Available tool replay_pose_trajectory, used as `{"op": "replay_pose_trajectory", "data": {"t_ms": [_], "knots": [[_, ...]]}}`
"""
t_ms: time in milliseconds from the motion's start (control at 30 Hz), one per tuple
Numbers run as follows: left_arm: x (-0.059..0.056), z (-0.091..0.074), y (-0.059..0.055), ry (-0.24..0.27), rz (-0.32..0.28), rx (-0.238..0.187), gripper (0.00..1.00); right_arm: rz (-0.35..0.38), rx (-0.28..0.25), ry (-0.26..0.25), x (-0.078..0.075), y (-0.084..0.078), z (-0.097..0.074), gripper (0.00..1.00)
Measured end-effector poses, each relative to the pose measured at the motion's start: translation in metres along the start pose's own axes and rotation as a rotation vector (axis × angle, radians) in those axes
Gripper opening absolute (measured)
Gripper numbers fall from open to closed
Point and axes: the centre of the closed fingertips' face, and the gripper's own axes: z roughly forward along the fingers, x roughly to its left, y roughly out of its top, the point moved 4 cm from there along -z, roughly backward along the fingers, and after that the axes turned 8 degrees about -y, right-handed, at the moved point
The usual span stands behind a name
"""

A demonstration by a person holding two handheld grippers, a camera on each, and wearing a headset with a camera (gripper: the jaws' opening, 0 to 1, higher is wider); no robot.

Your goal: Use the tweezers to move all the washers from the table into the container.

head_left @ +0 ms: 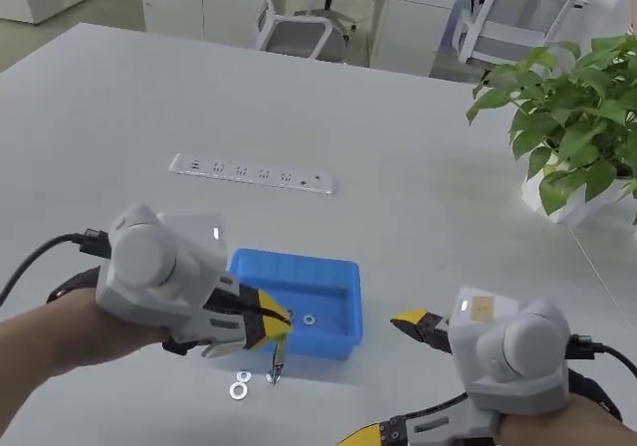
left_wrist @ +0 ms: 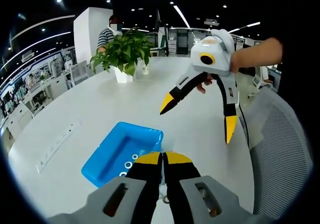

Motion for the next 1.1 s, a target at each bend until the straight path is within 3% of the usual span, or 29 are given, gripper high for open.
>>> {"op": "replay_pose_trajectory", "data": {"t_ms": [267, 500, 867, 1100], "knots": [[-0.001, 0.001, 0.001, -0.009, -0.018, -0.008, 0.05, -0.107, -0.002, 0.096, 0.012, 0.01, 0.01, 0.75], [-0.001, -0.001, 0.0, -0.014, -0.03, -0.008, 0.05, -0.187, 0.007, 0.159, 0.018, 0.015, 0.026, 0.66], [-0.001, -0.005, -0.003, -0.032, -0.031, 0.0, 0.05, -0.307, 0.006, 0.227, 0.019, 0.025, 0.051, 0.45], [0.0, -0.006, -0.003, -0.039, -0.04, 0.0, 0.05, -0.38, 0.027, 0.231, 0.017, 0.029, 0.071, 0.32]]}}
